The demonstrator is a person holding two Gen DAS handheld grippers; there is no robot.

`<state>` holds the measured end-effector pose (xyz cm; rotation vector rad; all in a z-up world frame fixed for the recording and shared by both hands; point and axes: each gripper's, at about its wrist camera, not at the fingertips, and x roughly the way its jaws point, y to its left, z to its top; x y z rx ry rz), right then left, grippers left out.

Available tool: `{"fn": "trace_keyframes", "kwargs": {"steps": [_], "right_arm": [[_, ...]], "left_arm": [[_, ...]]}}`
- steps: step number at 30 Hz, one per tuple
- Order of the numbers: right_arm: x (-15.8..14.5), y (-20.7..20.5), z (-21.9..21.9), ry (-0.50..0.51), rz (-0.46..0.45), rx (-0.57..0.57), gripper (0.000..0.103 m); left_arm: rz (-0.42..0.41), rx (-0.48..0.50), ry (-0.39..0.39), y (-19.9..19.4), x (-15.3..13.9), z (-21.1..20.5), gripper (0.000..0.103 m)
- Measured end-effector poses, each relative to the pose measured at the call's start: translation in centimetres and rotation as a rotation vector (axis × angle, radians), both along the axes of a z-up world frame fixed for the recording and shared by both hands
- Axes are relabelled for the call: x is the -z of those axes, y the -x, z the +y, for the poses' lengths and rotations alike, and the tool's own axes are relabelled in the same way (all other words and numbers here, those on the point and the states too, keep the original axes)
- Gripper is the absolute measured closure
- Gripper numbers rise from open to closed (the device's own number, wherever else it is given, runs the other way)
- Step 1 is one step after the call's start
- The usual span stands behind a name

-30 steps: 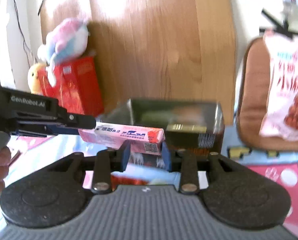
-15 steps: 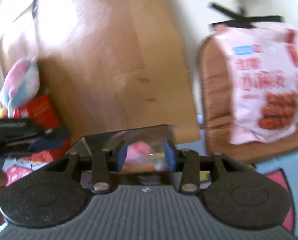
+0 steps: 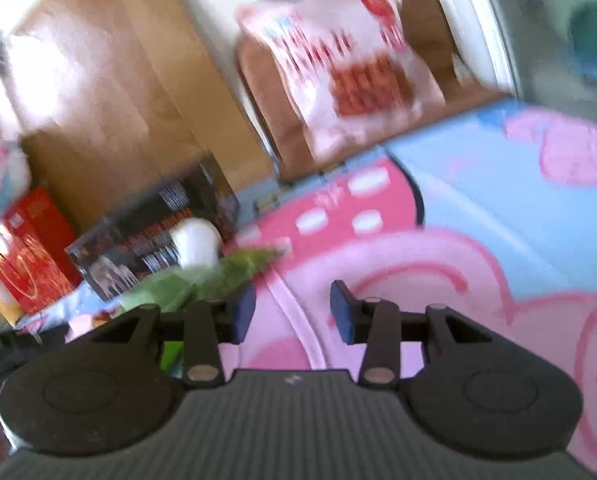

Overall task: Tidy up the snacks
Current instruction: 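Carry the pink pack over the black box and release it inside, then move the left gripper to the white cup and grasp it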

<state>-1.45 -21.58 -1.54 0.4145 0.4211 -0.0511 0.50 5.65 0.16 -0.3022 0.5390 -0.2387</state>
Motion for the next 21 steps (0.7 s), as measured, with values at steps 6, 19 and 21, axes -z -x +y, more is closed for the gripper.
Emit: {"fn": "trace_keyframes", "kwargs": {"steps": [6,19,21], "right_arm": [[0.1,-1.7,1.6,0.116,0.057,-0.017,0.056],[0.6,-1.8,1.3,0.108,0.084,0.0,0.055],[0.6,-1.8,1.3,0.112,0.083,-0.001,0.055]], "left_arm": [[-0.026,-0.045,-0.011,0.3,-0.1,0.4,0.063],[0.028,-0.067,0.001,-0.3,0.5,1.1,0.063],[0.037,-0.073,0.016,-0.4,0.6,1.3,0.063]]}}
